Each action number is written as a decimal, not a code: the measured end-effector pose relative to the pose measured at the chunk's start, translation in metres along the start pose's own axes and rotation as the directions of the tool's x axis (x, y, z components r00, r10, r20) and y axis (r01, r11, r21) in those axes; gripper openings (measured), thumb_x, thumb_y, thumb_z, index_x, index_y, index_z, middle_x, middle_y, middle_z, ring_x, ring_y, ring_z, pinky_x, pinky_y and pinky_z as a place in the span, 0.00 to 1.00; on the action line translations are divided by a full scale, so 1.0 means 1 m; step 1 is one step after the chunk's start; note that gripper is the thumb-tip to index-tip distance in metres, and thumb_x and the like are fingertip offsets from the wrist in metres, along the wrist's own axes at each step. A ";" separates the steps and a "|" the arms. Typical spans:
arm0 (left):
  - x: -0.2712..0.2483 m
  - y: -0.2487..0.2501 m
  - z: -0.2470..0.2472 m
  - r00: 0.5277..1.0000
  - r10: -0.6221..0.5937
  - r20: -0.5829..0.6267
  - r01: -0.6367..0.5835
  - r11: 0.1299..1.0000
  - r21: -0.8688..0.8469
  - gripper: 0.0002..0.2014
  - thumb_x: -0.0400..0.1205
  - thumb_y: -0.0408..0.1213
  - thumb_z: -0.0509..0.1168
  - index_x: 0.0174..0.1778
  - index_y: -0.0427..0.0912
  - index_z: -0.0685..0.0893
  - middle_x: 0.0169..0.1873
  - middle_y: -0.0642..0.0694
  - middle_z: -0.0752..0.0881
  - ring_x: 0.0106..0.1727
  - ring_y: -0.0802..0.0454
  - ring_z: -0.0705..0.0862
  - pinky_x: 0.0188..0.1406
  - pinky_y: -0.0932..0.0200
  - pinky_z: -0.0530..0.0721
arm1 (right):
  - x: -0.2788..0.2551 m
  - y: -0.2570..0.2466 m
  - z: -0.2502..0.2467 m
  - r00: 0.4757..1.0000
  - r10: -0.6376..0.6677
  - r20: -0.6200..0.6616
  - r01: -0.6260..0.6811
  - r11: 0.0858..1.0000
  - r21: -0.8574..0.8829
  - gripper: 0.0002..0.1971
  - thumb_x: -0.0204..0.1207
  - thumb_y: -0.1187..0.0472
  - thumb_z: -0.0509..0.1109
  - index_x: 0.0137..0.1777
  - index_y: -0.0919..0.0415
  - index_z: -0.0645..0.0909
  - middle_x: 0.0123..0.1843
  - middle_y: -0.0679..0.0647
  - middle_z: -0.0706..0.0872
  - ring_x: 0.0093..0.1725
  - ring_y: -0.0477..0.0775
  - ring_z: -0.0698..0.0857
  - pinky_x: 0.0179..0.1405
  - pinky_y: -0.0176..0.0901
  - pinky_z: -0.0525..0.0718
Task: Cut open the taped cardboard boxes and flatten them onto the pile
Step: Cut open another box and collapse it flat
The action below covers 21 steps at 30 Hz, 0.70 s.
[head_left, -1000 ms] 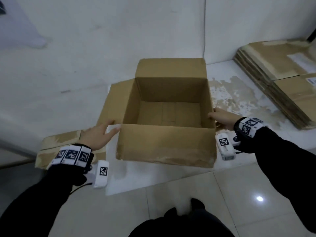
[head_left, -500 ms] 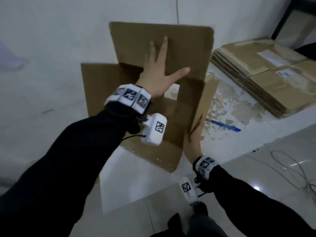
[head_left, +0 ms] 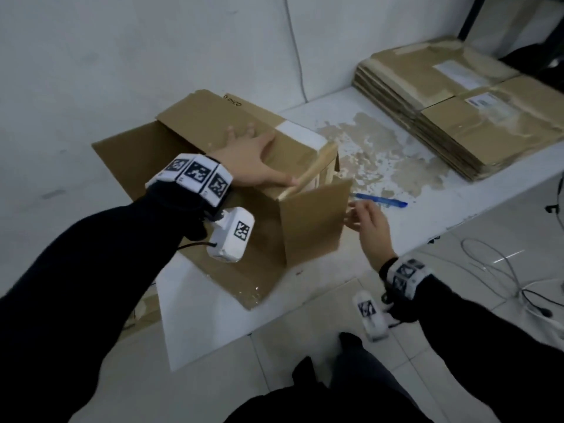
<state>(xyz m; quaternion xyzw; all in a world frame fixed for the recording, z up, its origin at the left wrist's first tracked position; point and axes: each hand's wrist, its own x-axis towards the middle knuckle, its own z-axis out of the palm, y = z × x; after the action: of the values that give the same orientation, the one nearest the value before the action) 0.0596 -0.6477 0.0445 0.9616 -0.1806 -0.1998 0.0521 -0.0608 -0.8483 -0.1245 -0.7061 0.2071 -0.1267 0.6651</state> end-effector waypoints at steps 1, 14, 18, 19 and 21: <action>-0.004 -0.007 0.002 1.000 0.004 0.009 -0.004 1.000 -0.016 0.57 0.62 0.73 0.69 0.83 0.61 0.48 0.85 0.48 0.42 0.83 0.36 0.37 0.76 0.23 0.47 | 0.013 -0.007 -0.003 0.992 0.122 0.026 -0.123 0.992 0.038 0.12 0.87 0.57 0.54 0.50 0.59 0.78 0.42 0.55 0.82 0.45 0.55 0.83 0.49 0.49 0.82; -0.025 -0.021 0.001 0.997 -0.014 0.073 0.013 1.000 0.012 0.54 0.68 0.63 0.73 0.84 0.55 0.47 0.84 0.51 0.40 0.84 0.40 0.38 0.81 0.38 0.53 | 0.095 -0.074 0.012 0.687 0.578 0.440 -0.619 0.783 -0.061 0.22 0.82 0.41 0.58 0.54 0.62 0.79 0.49 0.56 0.83 0.50 0.56 0.83 0.47 0.48 0.82; -0.034 -0.017 -0.001 0.994 -0.052 0.095 0.052 0.999 0.003 0.55 0.68 0.64 0.72 0.84 0.56 0.45 0.84 0.54 0.39 0.84 0.45 0.38 0.82 0.42 0.52 | 0.102 -0.108 0.016 0.925 0.199 0.324 -0.324 0.859 0.396 0.03 0.84 0.59 0.62 0.49 0.57 0.75 0.51 0.55 0.85 0.49 0.52 0.85 0.46 0.48 0.86; -0.039 -0.014 -0.002 0.994 -0.072 0.084 0.071 0.997 0.019 0.56 0.67 0.66 0.71 0.84 0.57 0.44 0.84 0.55 0.40 0.84 0.46 0.41 0.82 0.43 0.53 | 0.103 -0.120 0.016 0.950 0.015 0.311 -0.152 0.894 0.422 0.02 0.83 0.62 0.62 0.48 0.56 0.74 0.51 0.54 0.84 0.49 0.51 0.86 0.48 0.48 0.87; -0.052 -0.004 -0.009 0.988 -0.154 0.006 0.152 0.981 0.118 0.57 0.65 0.71 0.68 0.83 0.60 0.42 0.84 0.54 0.48 0.84 0.46 0.54 0.81 0.41 0.55 | 0.102 -0.142 0.019 0.842 -0.359 0.402 0.220 0.910 0.352 0.06 0.80 0.66 0.65 0.47 0.55 0.74 0.48 0.51 0.84 0.49 0.48 0.86 0.51 0.43 0.86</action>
<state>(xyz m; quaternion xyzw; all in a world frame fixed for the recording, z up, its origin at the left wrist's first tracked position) 0.0202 -0.6251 0.0714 0.9725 -0.1180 -0.1997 -0.0215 0.0549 -0.8744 0.0049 -0.6329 -0.0868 -0.0861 0.7645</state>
